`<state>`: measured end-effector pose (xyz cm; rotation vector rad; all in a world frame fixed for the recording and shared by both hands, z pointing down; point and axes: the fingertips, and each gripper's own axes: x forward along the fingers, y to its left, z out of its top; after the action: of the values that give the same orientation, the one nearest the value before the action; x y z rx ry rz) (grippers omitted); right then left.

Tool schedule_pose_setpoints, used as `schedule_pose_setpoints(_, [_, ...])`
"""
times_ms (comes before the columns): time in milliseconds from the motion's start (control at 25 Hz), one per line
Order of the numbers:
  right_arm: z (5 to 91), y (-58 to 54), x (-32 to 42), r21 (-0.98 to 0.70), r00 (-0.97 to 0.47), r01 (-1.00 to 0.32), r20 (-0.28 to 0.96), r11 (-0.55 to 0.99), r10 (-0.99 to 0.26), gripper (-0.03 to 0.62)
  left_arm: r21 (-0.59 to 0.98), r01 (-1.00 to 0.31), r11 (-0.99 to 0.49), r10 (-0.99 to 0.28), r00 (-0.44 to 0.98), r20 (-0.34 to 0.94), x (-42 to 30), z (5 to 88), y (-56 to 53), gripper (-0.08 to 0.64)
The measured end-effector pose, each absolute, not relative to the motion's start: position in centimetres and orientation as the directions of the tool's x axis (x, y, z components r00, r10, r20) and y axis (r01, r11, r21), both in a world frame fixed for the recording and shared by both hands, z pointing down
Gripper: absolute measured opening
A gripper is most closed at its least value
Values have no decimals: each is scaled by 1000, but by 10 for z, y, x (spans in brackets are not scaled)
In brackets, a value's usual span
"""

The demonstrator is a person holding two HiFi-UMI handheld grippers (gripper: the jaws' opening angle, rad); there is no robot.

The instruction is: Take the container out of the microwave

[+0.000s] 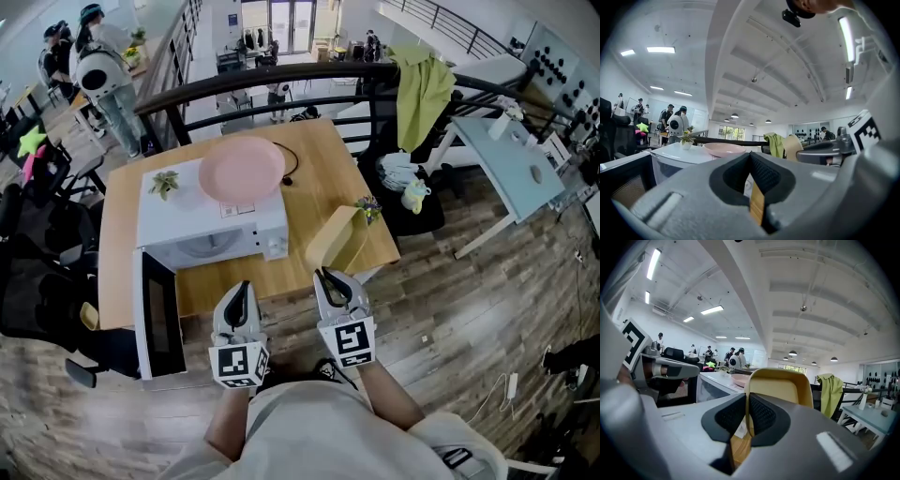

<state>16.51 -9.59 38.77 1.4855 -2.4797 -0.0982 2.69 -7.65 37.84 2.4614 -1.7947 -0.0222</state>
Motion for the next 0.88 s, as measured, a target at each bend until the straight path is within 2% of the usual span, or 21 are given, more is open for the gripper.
schedule_pose_setpoints(880, [382,-88,149,212,-465,-843,177,495,-868,35,80,-945,-317,-947,319,25,24,371,-67,3])
